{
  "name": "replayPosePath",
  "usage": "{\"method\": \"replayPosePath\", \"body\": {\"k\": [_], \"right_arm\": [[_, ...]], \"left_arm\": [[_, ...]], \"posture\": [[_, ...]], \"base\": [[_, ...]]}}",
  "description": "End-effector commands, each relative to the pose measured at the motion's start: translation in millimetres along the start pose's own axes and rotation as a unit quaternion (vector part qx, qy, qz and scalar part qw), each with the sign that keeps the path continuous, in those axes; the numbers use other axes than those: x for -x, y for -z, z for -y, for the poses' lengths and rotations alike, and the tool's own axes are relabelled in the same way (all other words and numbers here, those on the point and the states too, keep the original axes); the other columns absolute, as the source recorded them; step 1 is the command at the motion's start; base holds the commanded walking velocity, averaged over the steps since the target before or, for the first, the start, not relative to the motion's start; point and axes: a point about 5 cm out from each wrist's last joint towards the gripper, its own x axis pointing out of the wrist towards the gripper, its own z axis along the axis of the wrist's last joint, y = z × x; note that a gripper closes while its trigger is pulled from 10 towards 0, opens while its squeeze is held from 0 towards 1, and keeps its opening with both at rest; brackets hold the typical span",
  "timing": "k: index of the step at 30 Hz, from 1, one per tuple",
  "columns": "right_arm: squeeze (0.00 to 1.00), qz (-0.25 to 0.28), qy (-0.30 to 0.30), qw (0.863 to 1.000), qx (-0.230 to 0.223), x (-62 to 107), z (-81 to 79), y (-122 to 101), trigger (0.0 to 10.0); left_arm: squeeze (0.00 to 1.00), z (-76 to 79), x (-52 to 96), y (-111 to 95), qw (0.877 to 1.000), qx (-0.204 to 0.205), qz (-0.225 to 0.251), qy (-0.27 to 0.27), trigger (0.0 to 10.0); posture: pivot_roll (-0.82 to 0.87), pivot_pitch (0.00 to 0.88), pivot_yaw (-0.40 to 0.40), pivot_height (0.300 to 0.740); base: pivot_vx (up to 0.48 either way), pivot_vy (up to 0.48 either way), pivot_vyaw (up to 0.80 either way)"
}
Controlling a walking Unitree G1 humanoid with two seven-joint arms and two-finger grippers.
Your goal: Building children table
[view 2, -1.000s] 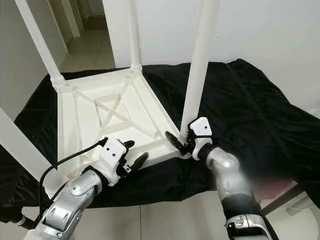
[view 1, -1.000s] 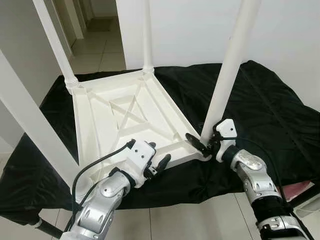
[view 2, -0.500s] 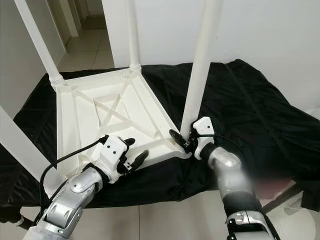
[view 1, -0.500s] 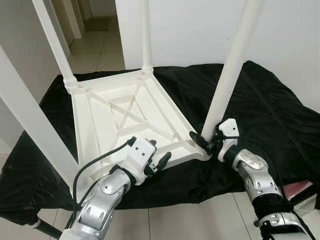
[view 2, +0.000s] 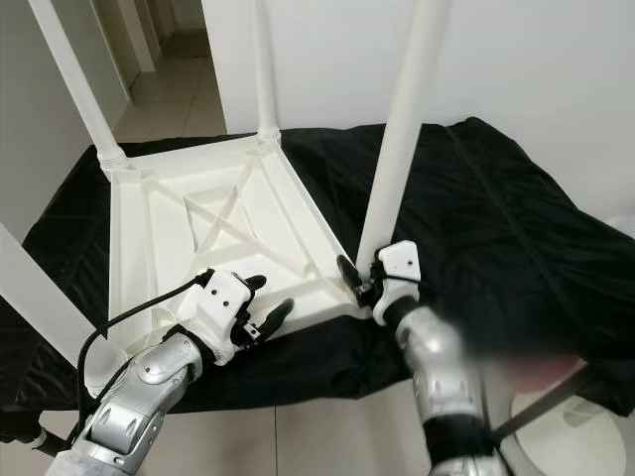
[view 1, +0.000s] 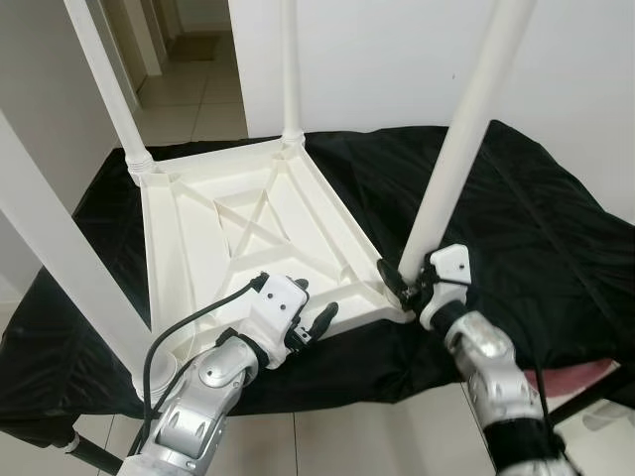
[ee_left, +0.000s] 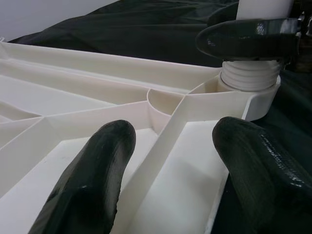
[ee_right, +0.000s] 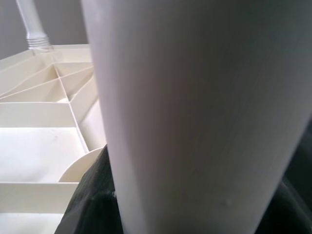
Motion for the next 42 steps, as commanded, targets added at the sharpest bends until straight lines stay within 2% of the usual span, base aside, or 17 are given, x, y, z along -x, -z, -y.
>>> {"method": "replayPosePath", "body": {"k": [1, 4, 7, 14, 15, 17, 21, 22, 27, 35, 36, 38, 39, 42], "right_arm": [[0.00, -0.026, 0.028, 0.999, -0.015, 4.7, -3.7, 11, 10.0], [0.00, -0.033, 0.111, 0.993, -0.022, 8.8, -7.5, 13, 10.0], [0.00, -0.027, 0.164, 0.985, -0.046, 11.3, -12.4, 12, 10.0], [0.00, -0.024, 0.219, 0.973, -0.062, 12.9, -17.0, 12, 10.0], [0.00, -0.029, 0.233, 0.969, -0.071, 12.9, -21.7, 14, 10.0], [0.00, -0.021, 0.223, 0.971, -0.084, 11.3, -29.2, 10, 10.0], [0.00, -0.018, 0.217, 0.972, -0.088, 10.4, -30.7, 7, 10.0], [1.00, -0.018, 0.213, 0.972, -0.097, 9.2, -32.0, 7, 10.0], [1.00, -0.016, 0.209, 0.973, -0.097, 8.1, -32.2, 6, 10.0], [1.00, -0.011, 0.178, 0.978, -0.109, 13.4, -21.8, 8, 10.0], [0.82, -0.007, 0.165, 0.981, -0.106, 13.6, -20.8, 8, 10.0], [0.82, -0.005, 0.157, 0.982, -0.103, 13.3, -20.6, 8, 10.0], [0.00, -0.002, 0.144, 0.985, -0.095, 13.1, -20.1, 8, 10.0], [0.00, 0.001, 0.126, 0.989, -0.084, 12.7, -19.4, 8, 10.0]], "left_arm": [[0.00, -1.2, 1.9, 1, 1.000, -0.002, -0.007, -0.006, 10.0], [0.00, -0.1, 2.7, 3, 1.000, -0.002, -0.010, -0.003, 10.0], [0.00, -0.8, 3.3, 3, 1.000, 0.000, -0.010, -0.005, 10.0], [0.00, -1.3, 3.9, 3, 1.000, -0.002, -0.010, -0.007, 10.0], [0.00, -2.0, 4.5, 3, 1.000, -0.003, -0.010, -0.011, 10.0], [0.00, -3.5, 5.7, 3, 1.000, -0.002, -0.010, -0.017, 10.0], [0.00, -3.8, 5.6, 3, 1.000, -0.002, -0.009, -0.019, 10.0], [0.00, -4.5, 5.6, 3, 1.000, -0.004, -0.009, -0.021, 10.0], [0.00, -6.1, 6.4, 3, 1.000, -0.005, -0.009, -0.023, 10.0], [0.00, -4.9, 8.0, 2, 1.000, 0.000, -0.003, -0.020, 10.0], [0.00, -5.0, 7.9, 1, 1.000, 0.000, -0.002, -0.020, 10.0], [0.00, -5.4, 7.7, 1, 1.000, -0.001, -0.002, -0.020, 10.0], [0.00, -6.2, 7.8, 1, 1.000, -0.002, -0.003, -0.021, 10.0], [0.00, -7.0, 8.2, 1, 1.000, -0.002, -0.003, -0.019, 10.0]], "posture": [[-0.05, 0.000, 0.053, 0.740], [-0.05, 0.000, 0.048, 0.740], [-0.05, 0.000, 0.048, 0.740], [-0.04, 0.000, 0.028, 0.740], [-0.03, 0.000, 0.021, 0.740], [-0.03, 0.000, 0.018, 0.740], [-0.02, 0.000, 0.011, 0.740], [-0.02, 0.000, 0.003, 0.740], [-0.02, 0.000, 0.001, 0.740], [-0.01, 0.000, -0.009, 0.740], [-0.01, 0.000, -0.009, 0.740], [-0.01, 0.000, -0.010, 0.740], [-0.01, 0.000, -0.011, 0.740], [-0.01, 0.000, -0.011, 0.740]], "base": [[0.000, 0.000, 0.00], [0.000, 0.000, 0.00], [0.000, 0.000, 0.00], [0.000, 0.000, 0.00], [0.000, 0.000, 0.00], [0.000, 0.000, 0.00], [0.000, 0.000, 0.00], [0.000, 0.000, 0.00], [0.000, 0.000, 0.00], [0.000, 0.000, 0.00], [0.000, 0.000, 0.00], [0.000, 0.000, 0.00], [0.000, 0.000, 0.00], [0.000, 0.000, 0.00]]}}
